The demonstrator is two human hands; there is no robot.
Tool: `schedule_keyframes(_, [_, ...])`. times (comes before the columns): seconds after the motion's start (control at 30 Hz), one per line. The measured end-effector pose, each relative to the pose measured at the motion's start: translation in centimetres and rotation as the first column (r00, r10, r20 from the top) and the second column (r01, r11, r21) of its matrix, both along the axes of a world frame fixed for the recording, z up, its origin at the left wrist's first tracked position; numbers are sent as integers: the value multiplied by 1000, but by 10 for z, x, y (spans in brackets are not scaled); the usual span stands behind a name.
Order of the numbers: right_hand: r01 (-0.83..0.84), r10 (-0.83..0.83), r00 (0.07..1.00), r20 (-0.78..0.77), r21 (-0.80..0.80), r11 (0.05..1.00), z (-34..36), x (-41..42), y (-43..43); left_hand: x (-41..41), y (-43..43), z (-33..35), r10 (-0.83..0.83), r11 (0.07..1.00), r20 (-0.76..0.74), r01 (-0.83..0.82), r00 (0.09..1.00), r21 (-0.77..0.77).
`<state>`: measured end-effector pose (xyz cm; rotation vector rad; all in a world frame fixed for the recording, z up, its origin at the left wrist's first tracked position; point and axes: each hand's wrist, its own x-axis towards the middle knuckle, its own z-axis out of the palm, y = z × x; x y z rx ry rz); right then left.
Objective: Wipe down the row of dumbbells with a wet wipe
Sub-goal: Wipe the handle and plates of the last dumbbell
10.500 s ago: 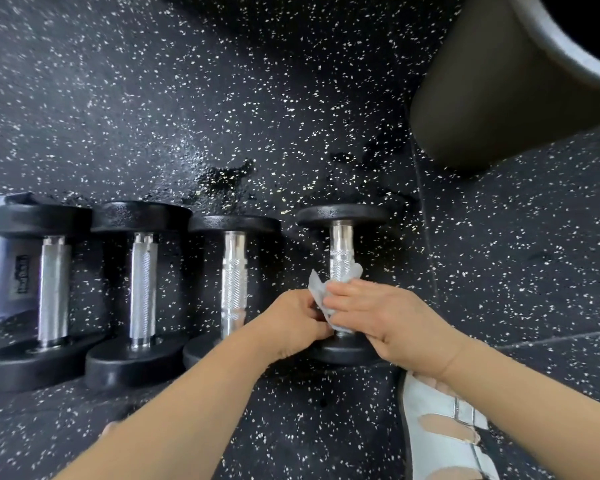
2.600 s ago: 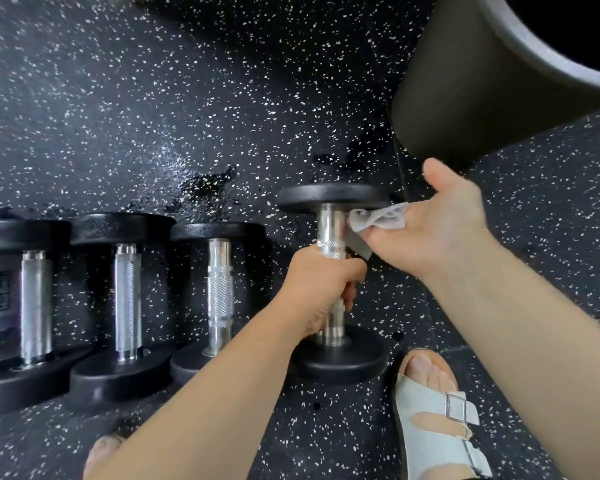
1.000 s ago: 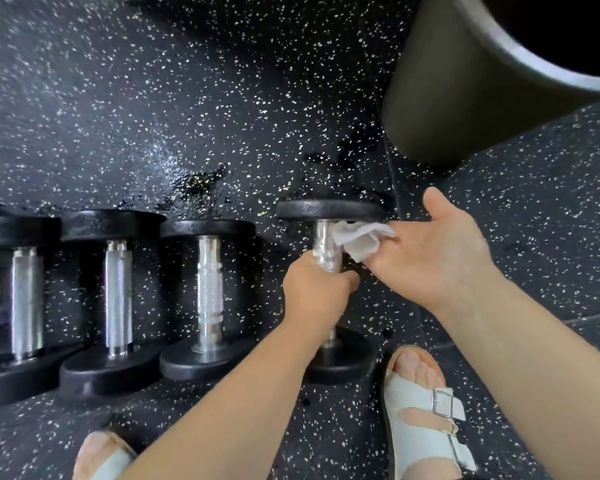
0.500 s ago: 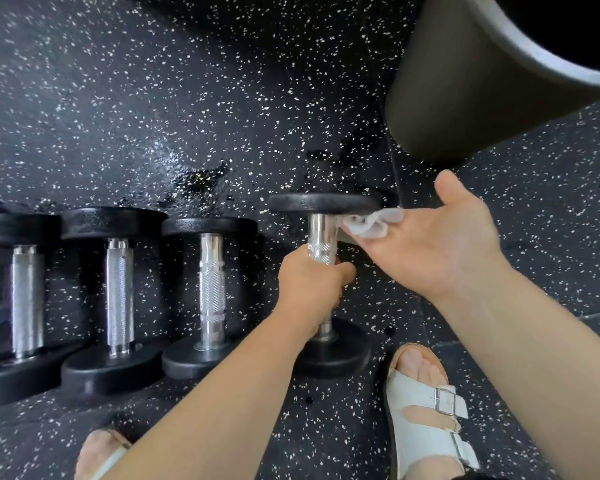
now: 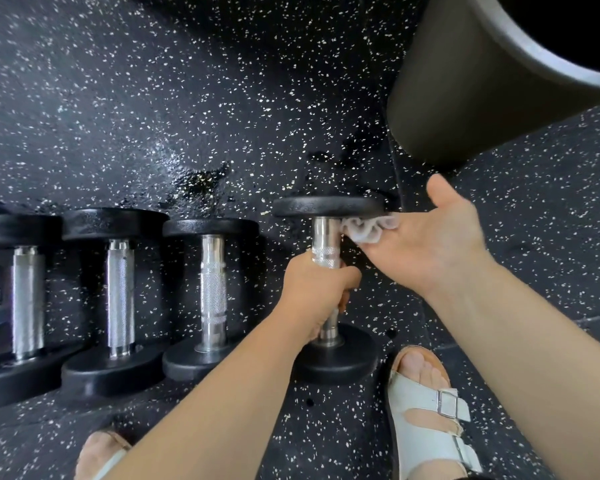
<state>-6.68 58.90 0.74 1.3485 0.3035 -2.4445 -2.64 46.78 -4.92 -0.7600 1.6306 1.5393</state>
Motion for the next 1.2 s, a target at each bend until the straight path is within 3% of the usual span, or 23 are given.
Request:
schedule_keyframes(0.1, [27, -28, 999, 36, 15, 1000, 9, 5, 8, -3, -4, -4, 11, 1000, 13, -11, 1000, -27])
schedule_keyframes(0.23, [-249, 203, 958, 200, 243, 937, -5, 3, 5, 0, -7, -12, 20, 1000, 68, -20, 997, 4])
schedule_keyframes(0.4, [-298, 240, 937, 254, 219, 929, -50, 12, 19, 3, -12, -23, 7, 995, 191, -26, 982, 94])
schedule_keyframes(0.53, [-374, 264, 912, 314, 367, 852, -53, 19, 28, 9, -18, -32, -11, 997, 230, -6, 973, 76])
schedule_keyframes(0.6, [-350, 224, 920, 322, 414, 840, -54, 23, 32, 11, -20, -32, -15, 1000, 186, 16, 982, -5])
schedule_keyframes(0.67, [-370, 231, 912, 338, 439, 819, -53, 24, 34, 13, -17, -27, -85, 964, 66, 99, 994, -246])
schedule_keyframes(0.77, [-417, 229, 890, 393, 501, 758, -52, 24, 37, 24, 7, -6, -183, 790, 6, 151, 983, -594])
schedule_keyframes(0.93, [-477, 256, 861, 438, 526, 704, -48, 22, 29, 26, 46, 1, -151, 726, 222, 261, 963, -637])
schedule_keyframes(1.1, [-468, 263, 864, 430, 491, 735, -45, 24, 30, 25, 40, -10, -150, 666, 180, 234, 972, -708])
schedule_keyframes(1.2, [-500, 340, 857, 386, 466, 730, -43, 25, 28, 27, 28, -16, -214, 681, 104, 225, 971, -697])
